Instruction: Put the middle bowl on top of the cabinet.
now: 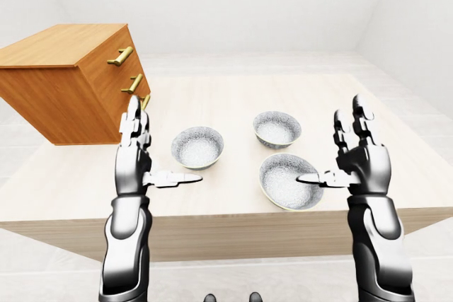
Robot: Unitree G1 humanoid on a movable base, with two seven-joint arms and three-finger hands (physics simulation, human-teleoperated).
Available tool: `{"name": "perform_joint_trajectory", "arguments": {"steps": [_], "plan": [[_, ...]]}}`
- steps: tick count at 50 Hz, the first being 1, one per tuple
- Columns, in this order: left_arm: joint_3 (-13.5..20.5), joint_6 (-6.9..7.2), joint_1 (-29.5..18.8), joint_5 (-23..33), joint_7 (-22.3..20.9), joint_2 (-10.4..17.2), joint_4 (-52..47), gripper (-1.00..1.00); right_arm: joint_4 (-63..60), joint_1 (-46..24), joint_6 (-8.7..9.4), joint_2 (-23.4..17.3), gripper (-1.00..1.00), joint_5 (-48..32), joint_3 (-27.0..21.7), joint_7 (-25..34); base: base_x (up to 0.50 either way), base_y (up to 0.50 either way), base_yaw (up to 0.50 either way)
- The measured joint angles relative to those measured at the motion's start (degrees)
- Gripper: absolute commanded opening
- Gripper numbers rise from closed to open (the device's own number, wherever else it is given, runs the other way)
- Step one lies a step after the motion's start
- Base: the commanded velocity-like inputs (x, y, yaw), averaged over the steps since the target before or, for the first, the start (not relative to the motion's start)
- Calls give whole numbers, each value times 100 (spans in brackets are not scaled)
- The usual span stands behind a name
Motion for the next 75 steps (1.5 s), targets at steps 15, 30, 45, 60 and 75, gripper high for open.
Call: {"name": "perform_joint_trajectory", "arguments": {"steps": [15, 30, 45, 60, 75], "plan": [[96, 0, -318, 4, 84, 23, -1075, 100, -906, -66, 0, -66, 100, 91, -318, 93, 0, 0, 0], [121, 0, -454, -133, 66, 29, -1570, 100, -1552, -234, 0, -157, 100, 336, -600, 69, 0, 0, 0], [367, 0, -553, -550, 133, 6, -1863, 100, -1812, -242, 0, -197, 100, 409, -729, 108, 0, 0, 0], [593, 0, -647, -968, 436, 139, -1940, 100, -1943, -337, 0, -238, 100, 520, -825, 84, 0, 0, 0], [565, 0, -681, -1011, 528, 238, -2028, 100, -2009, -375, 0, -262, 100, 618, -881, 18, 0, 0, 0]]}}
